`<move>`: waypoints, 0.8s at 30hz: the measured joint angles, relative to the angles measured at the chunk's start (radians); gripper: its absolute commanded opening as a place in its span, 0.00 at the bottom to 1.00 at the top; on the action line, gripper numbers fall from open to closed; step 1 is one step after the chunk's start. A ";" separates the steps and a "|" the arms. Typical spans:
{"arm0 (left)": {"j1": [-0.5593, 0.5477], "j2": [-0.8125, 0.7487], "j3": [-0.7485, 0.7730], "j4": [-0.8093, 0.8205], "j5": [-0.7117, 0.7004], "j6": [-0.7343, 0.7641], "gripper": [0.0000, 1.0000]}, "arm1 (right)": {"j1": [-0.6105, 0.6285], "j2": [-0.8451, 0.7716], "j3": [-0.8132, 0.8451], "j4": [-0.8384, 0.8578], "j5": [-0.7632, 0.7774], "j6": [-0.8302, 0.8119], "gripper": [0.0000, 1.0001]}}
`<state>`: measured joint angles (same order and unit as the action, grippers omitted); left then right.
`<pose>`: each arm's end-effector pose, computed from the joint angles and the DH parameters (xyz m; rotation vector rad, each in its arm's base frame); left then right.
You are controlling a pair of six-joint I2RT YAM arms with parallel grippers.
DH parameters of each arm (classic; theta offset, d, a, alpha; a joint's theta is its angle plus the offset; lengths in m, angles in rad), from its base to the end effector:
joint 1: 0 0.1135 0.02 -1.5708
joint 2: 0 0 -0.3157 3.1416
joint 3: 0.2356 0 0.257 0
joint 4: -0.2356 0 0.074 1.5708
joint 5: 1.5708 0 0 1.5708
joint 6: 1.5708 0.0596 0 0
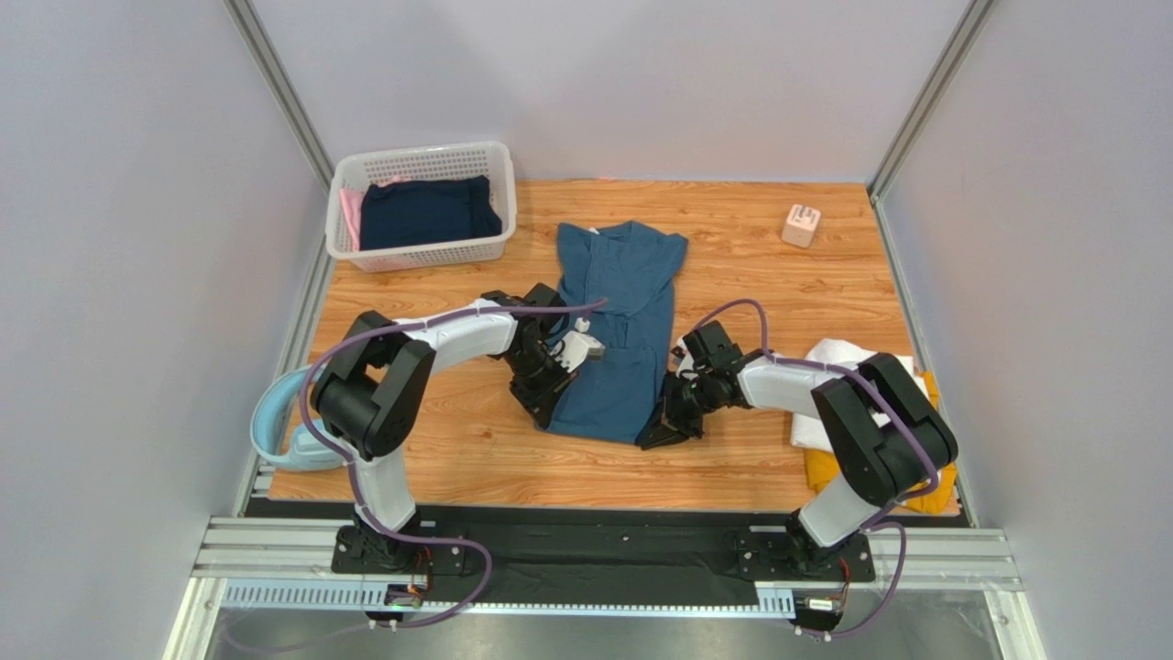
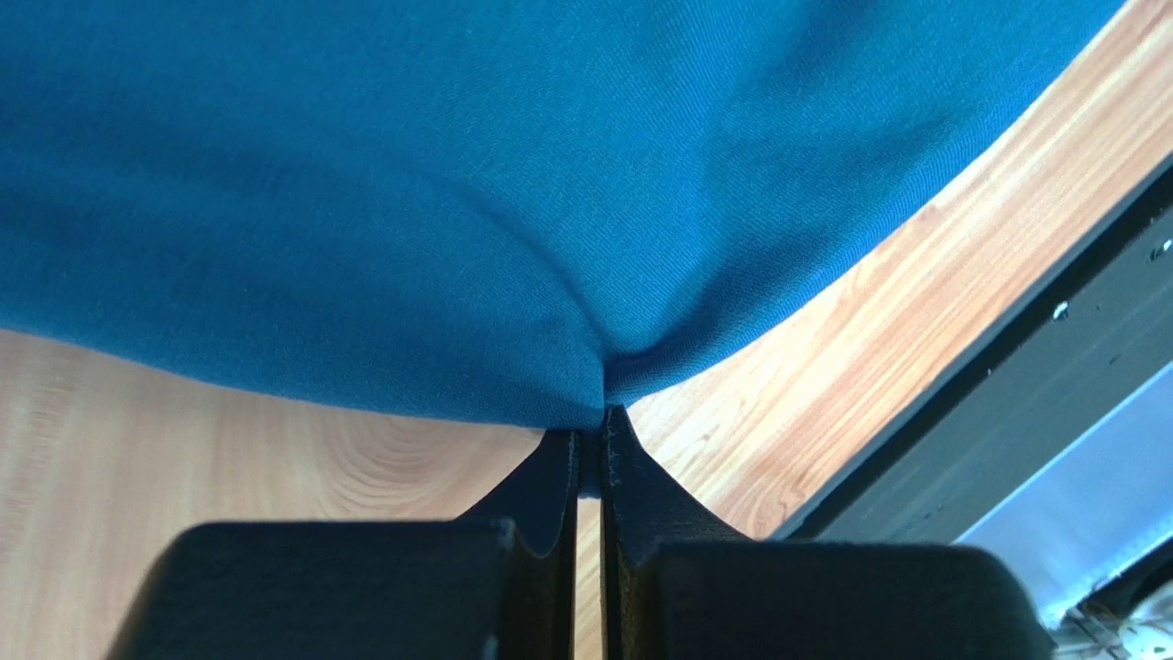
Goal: Fold and stack the t-shirts
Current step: Grab one side of the 2/3 rectangular tshirt with both arms
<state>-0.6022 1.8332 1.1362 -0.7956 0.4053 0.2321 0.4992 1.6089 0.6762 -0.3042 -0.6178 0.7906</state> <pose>0.2686 -0.2131 0.1756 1.2679 2.8001 -0.6429 0.2199 0.1592 0.1482 -0.2626 -2.8465 -1.0171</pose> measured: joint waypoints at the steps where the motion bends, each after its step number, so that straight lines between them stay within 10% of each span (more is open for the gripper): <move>1: -0.002 -0.003 -0.006 -0.005 0.002 0.002 0.00 | 0.002 -0.014 0.000 -0.010 0.000 -0.003 0.00; 24: -0.019 -0.277 -0.050 -0.220 0.100 0.101 0.00 | 0.097 -0.435 -0.095 -0.172 0.014 0.044 0.00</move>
<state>-0.6216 1.5562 1.0866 -1.0153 0.5049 0.3328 0.5964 1.1744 0.5812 -0.4763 -0.6041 0.8345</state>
